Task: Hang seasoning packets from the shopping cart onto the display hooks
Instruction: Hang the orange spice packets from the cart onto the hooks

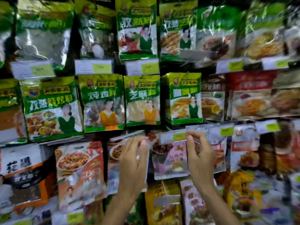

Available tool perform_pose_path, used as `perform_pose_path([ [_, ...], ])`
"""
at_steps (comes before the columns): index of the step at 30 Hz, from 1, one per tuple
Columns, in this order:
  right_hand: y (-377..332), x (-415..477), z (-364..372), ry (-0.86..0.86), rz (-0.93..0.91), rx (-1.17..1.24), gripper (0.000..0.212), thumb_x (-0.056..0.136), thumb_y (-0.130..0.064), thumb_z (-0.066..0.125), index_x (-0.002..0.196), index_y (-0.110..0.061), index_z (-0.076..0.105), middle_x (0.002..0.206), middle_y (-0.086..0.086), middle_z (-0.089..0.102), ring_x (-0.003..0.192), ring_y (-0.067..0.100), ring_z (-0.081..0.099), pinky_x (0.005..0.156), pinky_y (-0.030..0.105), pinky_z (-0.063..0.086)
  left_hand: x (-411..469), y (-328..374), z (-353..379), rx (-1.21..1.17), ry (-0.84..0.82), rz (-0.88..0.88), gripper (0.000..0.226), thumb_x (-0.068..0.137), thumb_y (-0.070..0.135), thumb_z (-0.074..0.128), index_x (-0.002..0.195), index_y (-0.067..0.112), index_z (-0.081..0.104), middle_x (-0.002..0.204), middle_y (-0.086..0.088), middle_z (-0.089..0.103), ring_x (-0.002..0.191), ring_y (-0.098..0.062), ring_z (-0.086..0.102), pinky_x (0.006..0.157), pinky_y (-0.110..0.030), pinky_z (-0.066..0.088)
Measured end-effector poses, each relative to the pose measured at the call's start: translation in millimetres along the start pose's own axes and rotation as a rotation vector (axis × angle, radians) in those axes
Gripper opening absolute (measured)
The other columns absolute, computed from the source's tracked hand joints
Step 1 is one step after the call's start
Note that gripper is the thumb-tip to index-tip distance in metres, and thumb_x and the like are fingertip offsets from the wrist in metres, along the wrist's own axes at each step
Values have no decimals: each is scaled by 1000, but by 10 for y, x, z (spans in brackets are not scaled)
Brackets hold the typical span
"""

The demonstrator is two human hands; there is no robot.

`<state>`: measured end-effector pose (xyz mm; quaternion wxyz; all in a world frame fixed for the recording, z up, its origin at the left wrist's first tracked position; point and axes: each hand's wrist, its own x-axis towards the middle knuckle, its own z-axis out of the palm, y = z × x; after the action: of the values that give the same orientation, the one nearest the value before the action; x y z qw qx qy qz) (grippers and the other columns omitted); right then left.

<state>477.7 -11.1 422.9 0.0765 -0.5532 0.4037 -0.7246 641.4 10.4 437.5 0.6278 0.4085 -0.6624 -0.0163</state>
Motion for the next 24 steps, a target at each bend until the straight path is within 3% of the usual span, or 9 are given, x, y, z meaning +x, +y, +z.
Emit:
perform_pose_path([
  [3,105,493,-376,-52,-22,-24,14,99,-32,45,109,-34,55,103,-25,56,93,-14,53,73,5,42,283,326,425,-21,30,-13,24,99,37,38,108,27,58,95,22,54,87,3,52,76,-2,35],
  [6,221,981,-571,-108,9,-10,18,99,-33,47,116,-30,53,105,-23,55,98,-5,54,75,2,40,588,493,760,-28,16,-104,37,96,39,39,124,19,54,110,13,56,100,-3,53,80,-9,37],
  [10,357,1495,-551,-240,108,-7,44,98,-36,48,138,-18,41,134,-1,49,122,16,49,93,23,40,979,525,1078,-46,-48,-237,47,99,35,42,141,14,37,137,-2,47,123,-16,47,102,-37,40],
  [14,496,1794,-343,-345,239,20,79,92,-50,53,151,-14,15,157,3,23,142,21,26,108,33,28,1221,419,1351,67,-93,-300,63,99,44,36,149,9,18,156,-8,22,142,-23,24,116,-40,22],
  [16,567,1862,-233,-365,256,66,85,89,-55,53,152,-15,12,158,2,22,143,21,25,107,32,28,1262,349,1486,94,-85,-299,64,100,45,30,150,8,13,157,-7,16,144,-20,17,114,-33,15],
  [19,657,1903,-78,-388,185,151,68,92,-53,48,147,-20,25,145,-5,38,134,16,39,92,11,35,1329,241,1658,81,-77,-343,62,101,43,24,145,-1,24,148,-18,34,135,-30,32,108,-37,27],
  [21,721,1934,13,-371,123,129,60,94,-52,44,145,-22,29,144,-2,41,132,16,40,98,19,37,1373,172,1734,92,-48,-385,63,101,42,22,138,-8,30,136,-27,43,126,-37,41,103,-44,35],
  [24,792,1974,103,-339,122,90,59,96,-51,42,145,-22,28,144,2,40,133,18,38,104,33,34,1427,115,1799,125,-13,-405,61,101,42,22,137,-6,32,133,-23,45,124,-34,43,102,-42,36],
])
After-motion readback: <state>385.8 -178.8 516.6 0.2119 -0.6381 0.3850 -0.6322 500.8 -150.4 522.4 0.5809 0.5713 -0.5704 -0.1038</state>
